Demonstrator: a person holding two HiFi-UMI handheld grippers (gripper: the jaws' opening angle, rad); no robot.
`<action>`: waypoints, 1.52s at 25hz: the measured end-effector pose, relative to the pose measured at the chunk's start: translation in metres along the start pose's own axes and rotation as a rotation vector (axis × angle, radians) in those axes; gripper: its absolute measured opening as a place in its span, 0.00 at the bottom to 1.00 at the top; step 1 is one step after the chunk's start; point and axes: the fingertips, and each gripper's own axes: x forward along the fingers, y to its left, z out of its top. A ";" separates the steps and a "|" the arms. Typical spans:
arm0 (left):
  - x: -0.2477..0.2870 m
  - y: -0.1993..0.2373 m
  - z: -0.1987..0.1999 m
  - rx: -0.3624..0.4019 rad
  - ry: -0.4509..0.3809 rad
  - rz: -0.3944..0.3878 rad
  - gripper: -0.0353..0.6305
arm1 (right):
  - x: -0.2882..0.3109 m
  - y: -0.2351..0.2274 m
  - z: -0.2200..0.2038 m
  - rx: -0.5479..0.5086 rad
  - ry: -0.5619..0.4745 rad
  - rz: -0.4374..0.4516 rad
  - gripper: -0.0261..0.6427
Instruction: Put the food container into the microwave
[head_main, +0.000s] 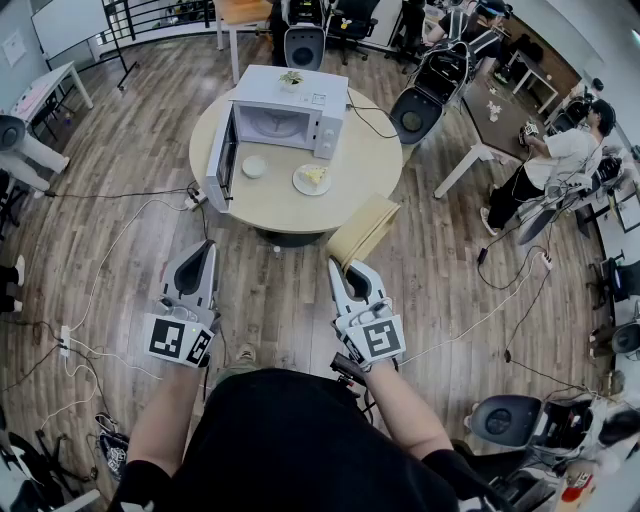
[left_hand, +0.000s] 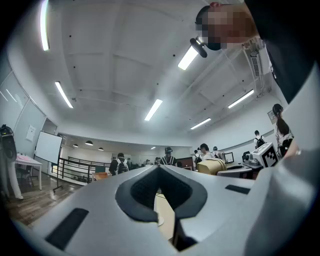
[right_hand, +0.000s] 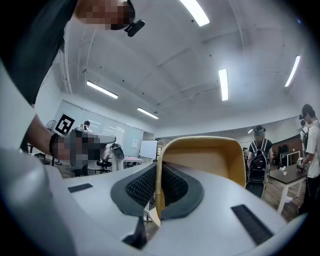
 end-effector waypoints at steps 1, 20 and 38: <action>-0.001 -0.002 0.000 0.000 0.000 -0.001 0.08 | -0.001 0.001 0.000 -0.001 -0.001 0.000 0.08; -0.004 -0.014 -0.004 -0.007 0.001 -0.002 0.08 | -0.017 -0.001 0.000 0.022 -0.021 0.010 0.08; 0.014 -0.028 -0.016 0.010 0.033 0.001 0.08 | -0.019 -0.024 -0.019 0.051 -0.020 0.026 0.08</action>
